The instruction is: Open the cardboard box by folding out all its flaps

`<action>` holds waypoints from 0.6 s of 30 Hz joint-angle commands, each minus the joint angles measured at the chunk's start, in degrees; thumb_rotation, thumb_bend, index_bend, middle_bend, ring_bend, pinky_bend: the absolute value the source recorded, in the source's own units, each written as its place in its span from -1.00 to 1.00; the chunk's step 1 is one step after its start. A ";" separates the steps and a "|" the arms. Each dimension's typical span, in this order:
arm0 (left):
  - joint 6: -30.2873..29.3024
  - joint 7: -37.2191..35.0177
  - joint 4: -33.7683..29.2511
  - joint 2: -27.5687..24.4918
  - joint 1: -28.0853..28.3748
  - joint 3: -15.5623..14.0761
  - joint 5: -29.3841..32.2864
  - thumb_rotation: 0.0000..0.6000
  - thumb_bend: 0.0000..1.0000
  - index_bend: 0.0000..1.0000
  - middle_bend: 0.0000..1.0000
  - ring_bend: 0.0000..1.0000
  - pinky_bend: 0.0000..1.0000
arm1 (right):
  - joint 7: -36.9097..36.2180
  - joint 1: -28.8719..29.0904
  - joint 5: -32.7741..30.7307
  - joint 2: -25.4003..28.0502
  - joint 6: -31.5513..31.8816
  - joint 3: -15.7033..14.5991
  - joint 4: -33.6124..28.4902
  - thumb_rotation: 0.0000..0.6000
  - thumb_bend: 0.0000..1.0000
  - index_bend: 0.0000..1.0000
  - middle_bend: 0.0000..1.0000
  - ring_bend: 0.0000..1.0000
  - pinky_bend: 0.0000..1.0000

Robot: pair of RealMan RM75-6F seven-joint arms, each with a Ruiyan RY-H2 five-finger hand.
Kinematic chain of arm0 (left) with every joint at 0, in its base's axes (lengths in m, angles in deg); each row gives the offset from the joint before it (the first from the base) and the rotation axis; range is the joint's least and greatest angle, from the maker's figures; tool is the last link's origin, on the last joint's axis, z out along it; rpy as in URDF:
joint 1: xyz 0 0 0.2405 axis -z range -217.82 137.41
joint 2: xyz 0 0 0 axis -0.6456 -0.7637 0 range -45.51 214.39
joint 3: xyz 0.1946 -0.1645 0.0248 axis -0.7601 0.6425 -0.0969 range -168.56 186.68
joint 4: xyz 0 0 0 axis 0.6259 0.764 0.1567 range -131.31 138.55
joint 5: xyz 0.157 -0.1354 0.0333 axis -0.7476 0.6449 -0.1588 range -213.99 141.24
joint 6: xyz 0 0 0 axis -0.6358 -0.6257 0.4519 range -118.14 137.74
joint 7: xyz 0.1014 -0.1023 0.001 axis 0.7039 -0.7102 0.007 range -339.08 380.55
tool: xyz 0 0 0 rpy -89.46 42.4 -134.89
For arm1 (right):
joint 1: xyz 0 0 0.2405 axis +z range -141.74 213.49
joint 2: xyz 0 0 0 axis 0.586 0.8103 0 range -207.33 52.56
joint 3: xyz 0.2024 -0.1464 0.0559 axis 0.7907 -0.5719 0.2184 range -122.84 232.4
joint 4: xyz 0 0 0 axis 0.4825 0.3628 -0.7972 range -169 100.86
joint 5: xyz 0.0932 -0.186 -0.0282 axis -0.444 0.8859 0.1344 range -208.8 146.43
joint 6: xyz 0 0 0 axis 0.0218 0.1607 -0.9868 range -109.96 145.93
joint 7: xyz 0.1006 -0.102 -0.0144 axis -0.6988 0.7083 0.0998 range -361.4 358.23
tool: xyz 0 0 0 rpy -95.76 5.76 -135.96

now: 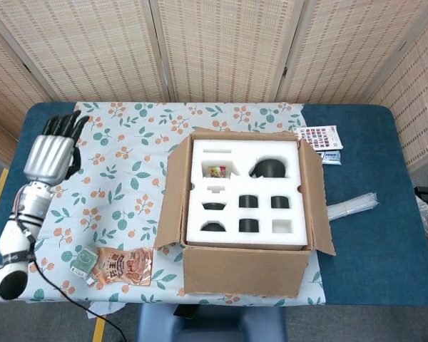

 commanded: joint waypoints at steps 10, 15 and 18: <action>-27.42 -8.24 -0.05 5.39 -28.59 -14.34 -19.39 1.00 0.11 -1.00 -1.00 -1.00 -1.00 | 21.15 4.53 -2.57 -3.14 -7.53 -1.12 -8.29 0.73 0.19 -0.73 -1.00 -1.00 -1.00; -29.10 -10.08 5.72 9.71 -31.40 -14.40 -22.49 1.00 0.11 -1.00 -1.00 -1.00 -1.00 | 24.16 5.30 -3.22 -3.39 -8.37 -0.96 -10.76 0.73 0.19 -0.73 -1.00 -1.00 -1.00; -27.97 -12.04 6.91 9.48 -31.50 -13.52 -23.42 1.00 0.10 -1.00 -1.00 -1.00 -1.00 | 25.15 5.13 -3.19 -3.35 -7.78 -1.01 -11.49 0.73 0.19 -0.73 -1.00 -1.00 -1.00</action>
